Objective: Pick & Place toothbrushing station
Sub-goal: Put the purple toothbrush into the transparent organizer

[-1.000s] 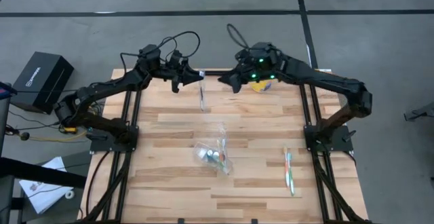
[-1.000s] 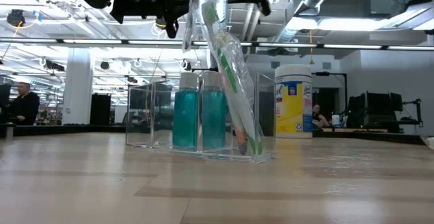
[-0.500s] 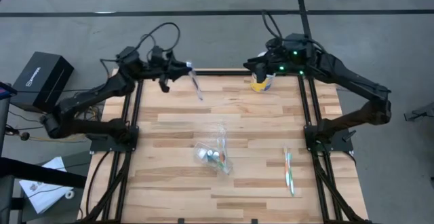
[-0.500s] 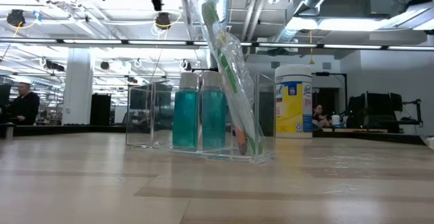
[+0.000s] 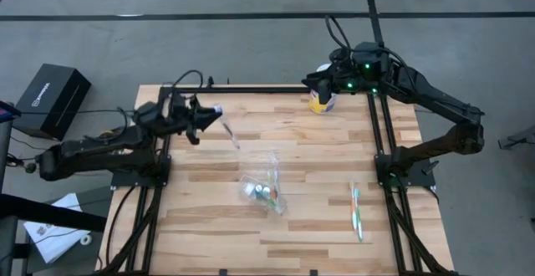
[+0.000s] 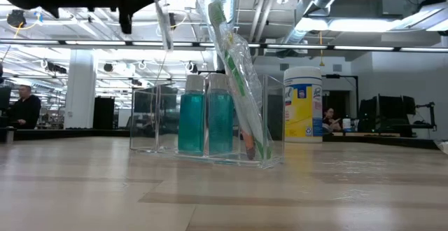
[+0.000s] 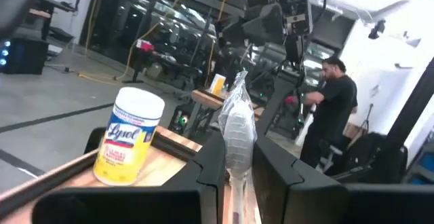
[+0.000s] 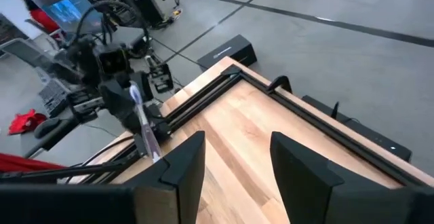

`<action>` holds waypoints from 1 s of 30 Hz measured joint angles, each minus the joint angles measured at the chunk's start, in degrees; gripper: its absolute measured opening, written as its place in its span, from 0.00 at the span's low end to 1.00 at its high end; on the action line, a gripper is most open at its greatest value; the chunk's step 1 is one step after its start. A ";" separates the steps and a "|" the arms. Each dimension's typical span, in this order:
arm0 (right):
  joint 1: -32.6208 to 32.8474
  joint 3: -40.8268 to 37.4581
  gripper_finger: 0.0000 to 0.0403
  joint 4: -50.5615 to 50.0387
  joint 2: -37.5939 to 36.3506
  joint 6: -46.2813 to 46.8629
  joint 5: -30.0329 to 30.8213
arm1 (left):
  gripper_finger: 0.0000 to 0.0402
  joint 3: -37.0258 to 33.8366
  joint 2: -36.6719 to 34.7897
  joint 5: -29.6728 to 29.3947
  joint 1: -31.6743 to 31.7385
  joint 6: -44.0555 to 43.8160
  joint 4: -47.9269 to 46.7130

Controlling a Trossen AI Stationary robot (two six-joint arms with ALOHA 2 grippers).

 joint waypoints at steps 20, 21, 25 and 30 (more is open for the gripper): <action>0.01 -0.02 0.36 -0.05 0.02 0.12 -7.96 | 0.09 -4.99 10.39 -23.42 -27.47 2.71 7.43; 0.01 -0.02 0.35 -0.06 0.02 0.10 -8.32 | 0.09 -4.99 11.88 -24.36 -28.39 2.71 8.77; 0.21 -0.02 0.36 -0.07 0.02 -0.05 -8.55 | 0.09 -4.99 17.34 -26.45 -31.26 2.74 13.04; 0.40 -0.02 0.36 -0.07 0.02 -0.50 -9.03 | 0.09 -4.99 22.78 -27.60 -32.91 2.75 15.95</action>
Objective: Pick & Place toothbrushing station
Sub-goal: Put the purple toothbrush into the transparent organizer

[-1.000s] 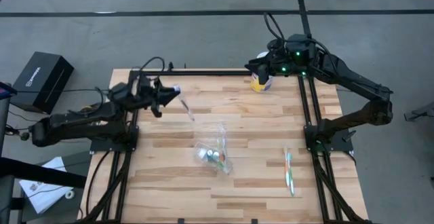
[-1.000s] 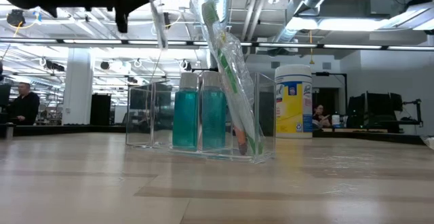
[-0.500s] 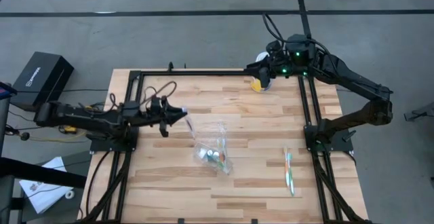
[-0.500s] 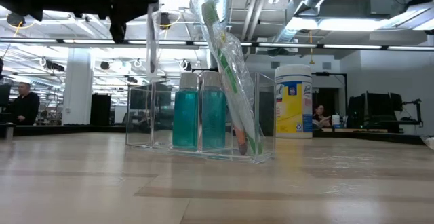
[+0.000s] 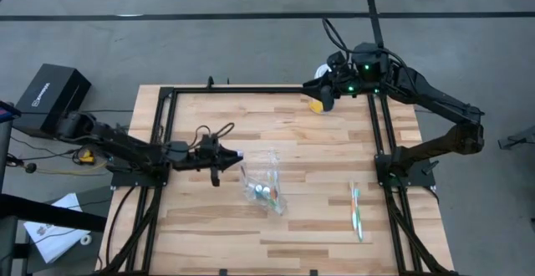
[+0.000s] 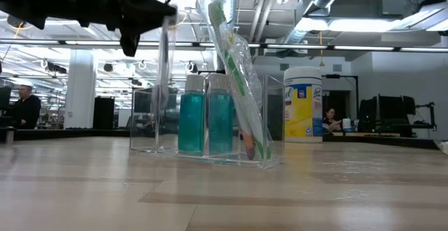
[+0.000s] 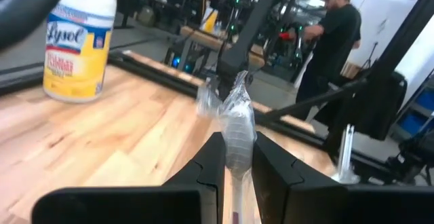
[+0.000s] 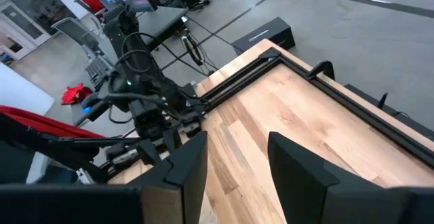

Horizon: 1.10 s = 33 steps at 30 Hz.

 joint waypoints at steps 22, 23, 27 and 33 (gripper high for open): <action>0.68 0.00 0.34 -0.02 0.00 -2.37 -1.93 | 0.09 0.13 17.38 2.53 -1.52 -4.98 9.54; 0.62 0.00 0.34 -0.02 0.00 -2.43 -2.15 | 0.09 0.13 17.93 2.56 -1.67 -5.70 10.07; 0.52 0.00 0.35 -0.02 0.00 -2.58 -2.31 | 0.13 0.12 18.83 3.04 -1.87 -6.43 11.83; 0.47 0.00 0.35 -0.02 0.00 -3.78 -3.80 | 0.43 0.09 18.85 2.48 -1.85 -9.15 11.79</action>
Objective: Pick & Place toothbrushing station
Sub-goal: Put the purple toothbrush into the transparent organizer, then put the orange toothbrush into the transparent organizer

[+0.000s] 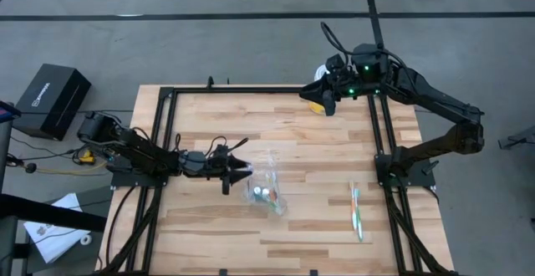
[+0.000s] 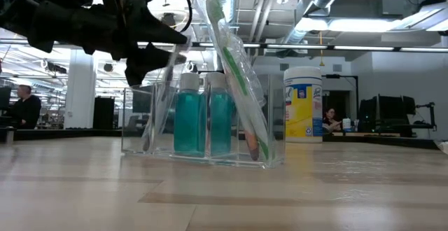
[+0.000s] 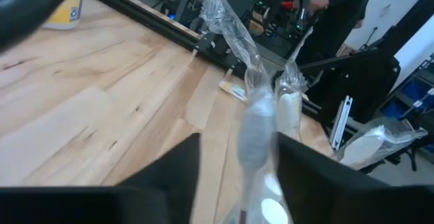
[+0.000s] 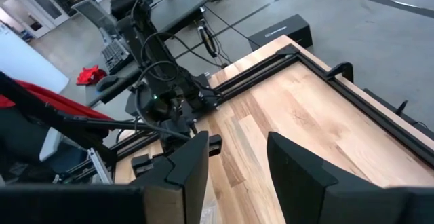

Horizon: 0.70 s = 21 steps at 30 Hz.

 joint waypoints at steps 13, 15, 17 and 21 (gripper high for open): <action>-0.31 0.00 0.36 0.07 0.02 -0.58 -0.04 | 0.70 -0.09 -4.93 -1.38 1.75 0.08 1.37; -0.40 -0.02 0.36 0.11 0.02 -1.07 0.00 | 0.70 -0.09 -7.51 -0.50 2.08 0.13 1.42; -1.09 -0.01 0.35 0.36 -0.18 -1.25 0.03 | 0.69 -0.09 -10.66 0.16 2.52 0.15 1.26; -3.67 0.04 0.34 -4.27 -2.27 0.96 4.82 | 0.65 0.23 -17.74 0.28 3.34 1.10 1.26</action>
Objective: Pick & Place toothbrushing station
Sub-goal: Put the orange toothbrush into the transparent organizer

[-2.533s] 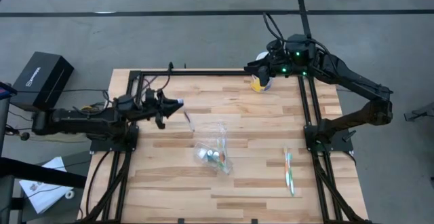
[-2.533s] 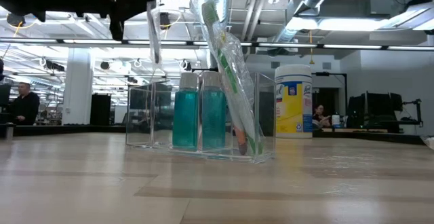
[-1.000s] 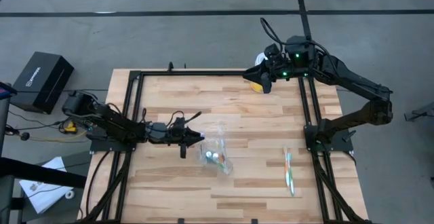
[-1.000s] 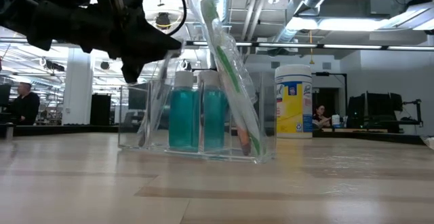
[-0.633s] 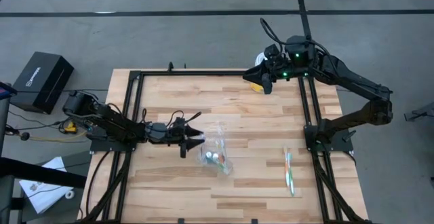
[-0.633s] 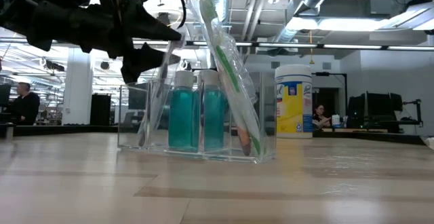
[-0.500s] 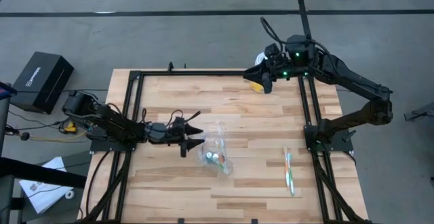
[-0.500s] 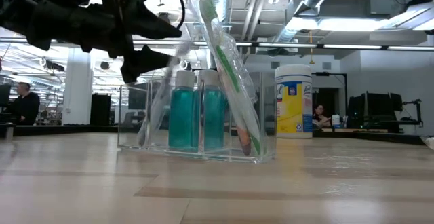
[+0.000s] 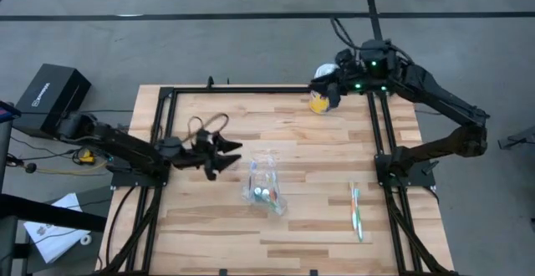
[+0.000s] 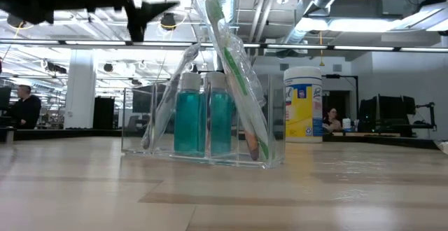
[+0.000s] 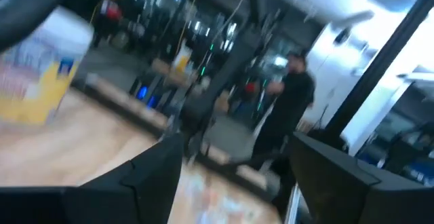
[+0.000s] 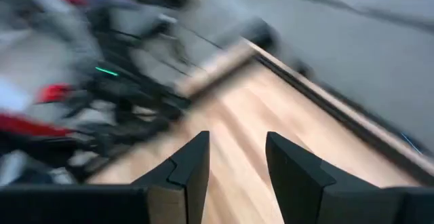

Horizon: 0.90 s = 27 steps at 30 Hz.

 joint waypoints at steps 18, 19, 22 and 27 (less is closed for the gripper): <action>20.17 -28.66 0.37 -31.92 -14.58 45.95 14.77 | 0.58 20.33 -7.93 15.29 15.21 4.06 -25.87; 22.59 -32.24 0.37 -29.43 -15.87 49.78 14.69 | 0.58 20.77 -7.56 16.58 16.25 3.84 -26.86; 29.08 -41.63 0.36 -22.91 -19.65 60.53 14.92 | 0.58 21.59 -6.02 20.31 18.57 3.02 -28.94; 37.55 -51.44 0.35 -15.93 -22.15 73.60 14.98 | 0.58 21.65 -4.07 24.90 20.66 0.49 -28.92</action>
